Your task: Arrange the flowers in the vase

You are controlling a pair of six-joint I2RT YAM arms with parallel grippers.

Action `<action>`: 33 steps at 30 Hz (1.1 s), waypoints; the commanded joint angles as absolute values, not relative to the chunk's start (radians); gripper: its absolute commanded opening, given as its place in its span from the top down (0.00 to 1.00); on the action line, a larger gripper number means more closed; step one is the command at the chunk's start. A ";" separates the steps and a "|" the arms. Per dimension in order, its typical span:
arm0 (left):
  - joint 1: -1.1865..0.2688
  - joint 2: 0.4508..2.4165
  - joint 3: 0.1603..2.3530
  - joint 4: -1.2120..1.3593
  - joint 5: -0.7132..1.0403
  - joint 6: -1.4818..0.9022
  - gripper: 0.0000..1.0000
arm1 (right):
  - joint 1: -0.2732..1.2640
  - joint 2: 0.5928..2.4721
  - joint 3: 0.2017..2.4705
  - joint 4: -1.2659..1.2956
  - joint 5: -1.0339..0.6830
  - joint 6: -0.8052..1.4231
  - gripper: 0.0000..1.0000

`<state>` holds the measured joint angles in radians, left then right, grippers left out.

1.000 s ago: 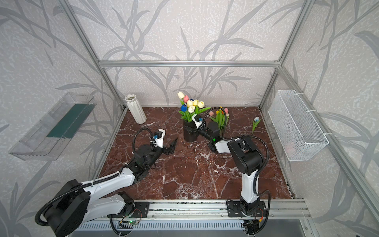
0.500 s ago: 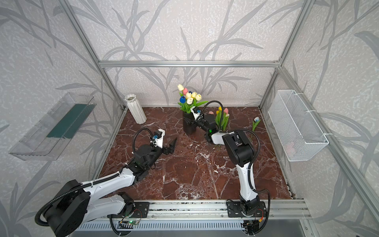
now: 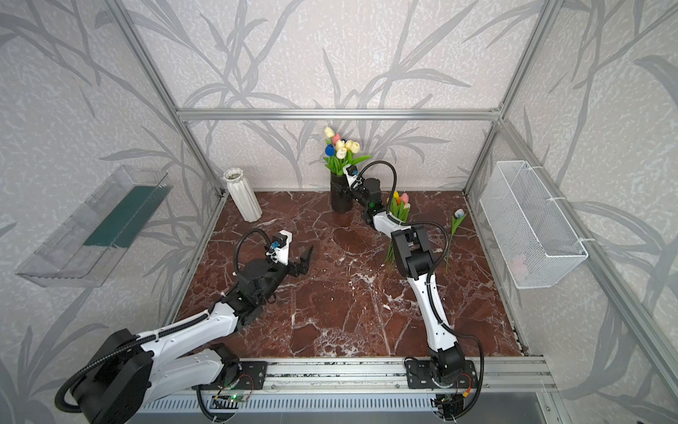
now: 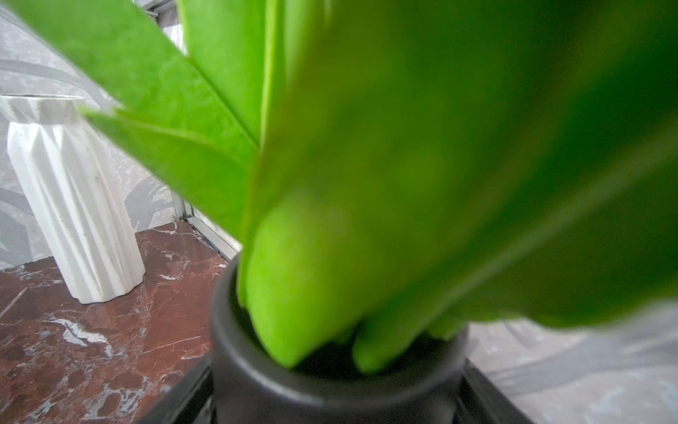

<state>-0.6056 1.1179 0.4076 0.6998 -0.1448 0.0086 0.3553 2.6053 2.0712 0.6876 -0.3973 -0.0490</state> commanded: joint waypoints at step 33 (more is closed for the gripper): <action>-0.117 1.413 0.811 0.549 -0.148 0.002 0.00 | 0.410 1.939 1.008 1.370 -0.350 0.078 0.01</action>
